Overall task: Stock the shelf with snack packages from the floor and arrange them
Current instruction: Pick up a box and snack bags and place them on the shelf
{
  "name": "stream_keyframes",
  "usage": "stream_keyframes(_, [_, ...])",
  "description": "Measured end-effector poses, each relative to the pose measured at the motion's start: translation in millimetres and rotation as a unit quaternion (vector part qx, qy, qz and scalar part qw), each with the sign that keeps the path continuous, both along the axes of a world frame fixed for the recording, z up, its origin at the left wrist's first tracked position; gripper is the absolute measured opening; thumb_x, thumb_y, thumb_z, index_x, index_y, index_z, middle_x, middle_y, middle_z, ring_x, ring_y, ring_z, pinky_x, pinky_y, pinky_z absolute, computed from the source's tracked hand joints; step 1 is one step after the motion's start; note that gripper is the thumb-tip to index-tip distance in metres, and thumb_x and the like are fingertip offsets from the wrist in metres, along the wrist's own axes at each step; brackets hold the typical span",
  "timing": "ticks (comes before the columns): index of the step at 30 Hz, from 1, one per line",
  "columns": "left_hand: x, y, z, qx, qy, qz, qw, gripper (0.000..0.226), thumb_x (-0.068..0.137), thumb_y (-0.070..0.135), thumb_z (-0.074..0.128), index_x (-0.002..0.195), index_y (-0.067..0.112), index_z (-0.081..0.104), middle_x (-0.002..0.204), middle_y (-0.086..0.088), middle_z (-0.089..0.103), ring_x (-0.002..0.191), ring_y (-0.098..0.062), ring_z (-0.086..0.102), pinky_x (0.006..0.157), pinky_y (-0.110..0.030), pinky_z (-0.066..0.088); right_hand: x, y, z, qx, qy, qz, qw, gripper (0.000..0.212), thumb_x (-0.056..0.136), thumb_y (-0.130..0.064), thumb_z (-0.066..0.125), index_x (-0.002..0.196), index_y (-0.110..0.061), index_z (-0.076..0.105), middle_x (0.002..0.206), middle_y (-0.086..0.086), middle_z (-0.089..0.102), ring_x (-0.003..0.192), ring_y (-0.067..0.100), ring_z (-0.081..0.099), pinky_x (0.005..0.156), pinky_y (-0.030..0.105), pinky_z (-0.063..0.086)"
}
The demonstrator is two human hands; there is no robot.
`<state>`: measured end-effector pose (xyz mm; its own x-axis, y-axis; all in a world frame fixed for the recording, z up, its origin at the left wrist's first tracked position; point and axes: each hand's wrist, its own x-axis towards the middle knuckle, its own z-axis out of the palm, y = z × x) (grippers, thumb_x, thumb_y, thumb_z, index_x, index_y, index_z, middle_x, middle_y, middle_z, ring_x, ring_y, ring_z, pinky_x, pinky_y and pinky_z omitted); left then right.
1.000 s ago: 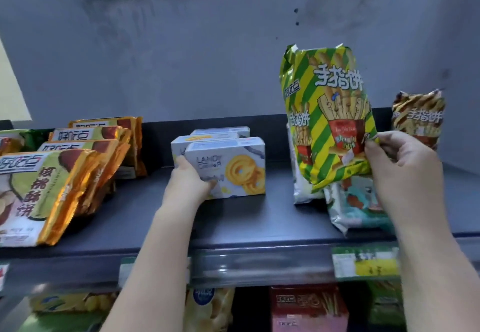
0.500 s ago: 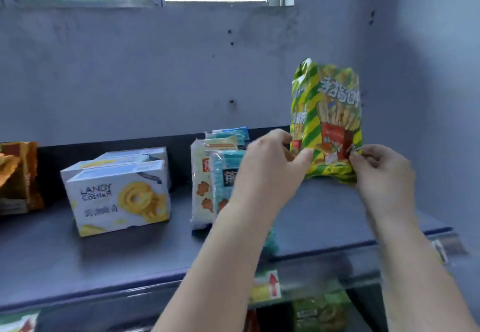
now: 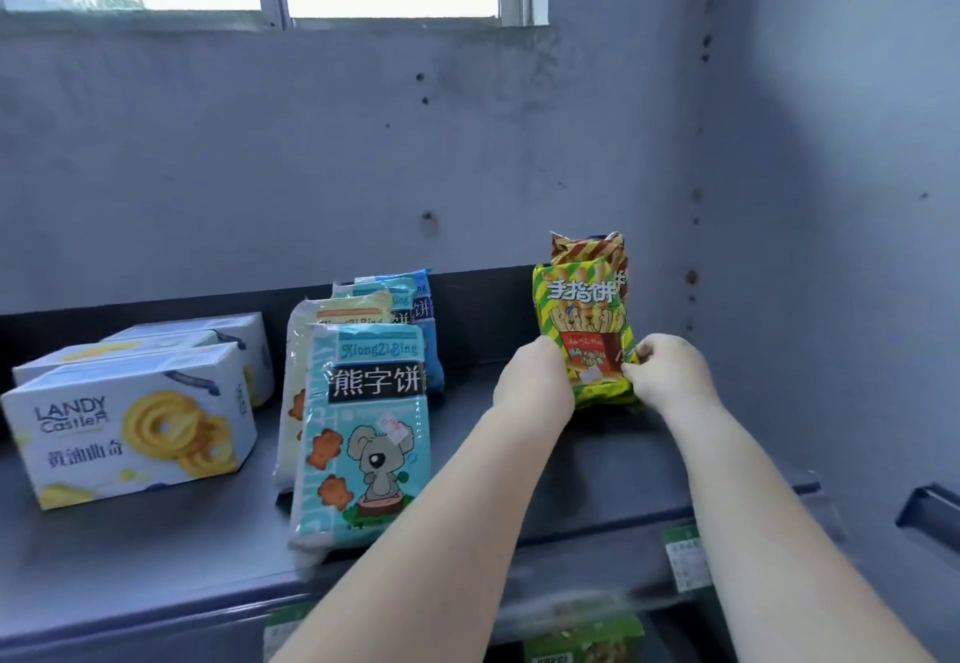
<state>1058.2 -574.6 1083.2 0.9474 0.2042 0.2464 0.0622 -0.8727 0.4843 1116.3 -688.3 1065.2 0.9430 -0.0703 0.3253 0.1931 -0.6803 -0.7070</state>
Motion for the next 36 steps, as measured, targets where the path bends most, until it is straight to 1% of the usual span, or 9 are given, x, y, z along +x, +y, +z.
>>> stream_keyframes(4, [7,-4,0,0.005,-0.011,0.002,1.000,0.016,0.086,0.001,0.052,0.090,0.008,0.038,0.103,-0.012,0.055,0.082,-0.024,0.049,0.069,-0.030,0.041,2,-3,4,-0.009,0.023,-0.028,0.999,0.016,0.087,-0.004,0.054,0.101,0.001,0.060,0.109,0.018,0.062,0.083,0.027,0.046,0.066,0.027,0.034])
stream_keyframes(10, [15,-11,-6,0.011,-0.027,0.011,1.000,0.033,0.085,0.006,0.060,0.112,0.004,0.041,0.117,-0.014,0.057,0.104,-0.030,0.058,0.072,-0.032,0.042,8,-7,14,-0.056,0.065,-0.026,0.996,0.027,0.084,0.002,0.049,0.110,0.000,0.059,0.116,0.018,0.060,0.103,0.035,0.054,0.070,0.027,0.038])
stream_keyframes(14, [16,-14,-8,0.020,-0.014,0.025,0.999,0.037,0.085,0.008,0.061,0.112,0.007,0.035,0.118,-0.014,0.057,0.104,-0.031,0.059,0.071,-0.034,0.044,9,-7,13,-0.066,0.071,-0.039,0.995,0.032,0.083,-0.004,0.055,0.115,-0.004,0.052,0.117,0.018,0.059,0.105,0.034,0.056,0.070,0.030,0.041])
stream_keyframes(19, [-24,-10,19,-0.015,-0.079,-0.009,0.997,0.035,0.086,0.016,0.061,0.115,0.006,0.043,0.117,-0.014,0.057,0.107,-0.030,0.056,0.084,-0.037,0.046,-25,-4,20,-0.071,-0.060,-0.063,0.994,0.049,0.081,-0.018,0.064,0.125,-0.012,0.043,0.125,0.011,0.052,0.112,0.033,0.054,0.090,0.042,0.038])
stream_keyframes(22, [-83,14,35,-0.019,-0.200,-0.035,0.979,0.027,0.085,0.019,0.060,0.110,0.010,0.054,0.100,-0.008,0.065,0.094,-0.025,0.059,0.084,-0.034,0.048,-69,17,25,-0.003,-0.181,0.018,0.983,0.029,0.078,-0.021,0.066,0.106,-0.015,0.059,0.097,0.004,0.064,0.093,0.030,0.060,0.085,0.040,0.044])
stream_keyframes(25, [-150,58,29,0.017,-0.250,-0.005,0.968,0.022,0.085,0.025,0.060,0.105,0.019,0.058,0.084,0.005,0.060,0.078,-0.015,0.053,0.077,-0.027,0.046,-122,56,22,0.046,-0.226,0.132,0.964,0.012,0.078,-0.018,0.068,0.089,-0.017,0.064,0.064,-0.010,0.056,0.060,0.014,0.053,0.068,0.033,0.048])
stream_keyframes(27, [-186,89,21,0.042,-0.253,0.038,0.966,0.017,0.084,0.028,0.060,0.100,0.023,0.059,0.081,0.010,0.059,0.074,-0.012,0.053,0.073,-0.025,0.046,-151,83,19,0.044,-0.252,0.175,0.951,0.009,0.078,-0.019,0.067,0.087,-0.018,0.063,0.062,-0.013,0.053,0.055,0.007,0.048,0.065,0.033,0.048])
stream_keyframes(31, [-272,169,-3,0.089,-0.257,0.152,0.950,0.015,0.083,0.029,0.062,0.096,0.022,0.060,0.079,0.011,0.058,0.075,-0.015,0.057,0.072,-0.034,0.051,-222,171,4,0.025,-0.300,0.265,0.916,0.012,0.077,-0.024,0.064,0.088,-0.019,0.064,0.070,-0.007,0.058,0.063,0.016,0.052,0.072,0.042,0.051])
stream_keyframes(36, [-390,260,-43,0.122,-0.199,0.288,0.929,0.019,0.085,0.032,0.060,0.101,0.022,0.060,0.082,0.009,0.059,0.080,-0.015,0.059,0.072,-0.034,0.051,-328,276,-22,0.012,-0.371,0.385,0.845,0.021,0.074,-0.027,0.058,0.090,-0.015,0.065,0.070,-0.004,0.066,0.065,0.022,0.063,0.069,0.034,0.049])
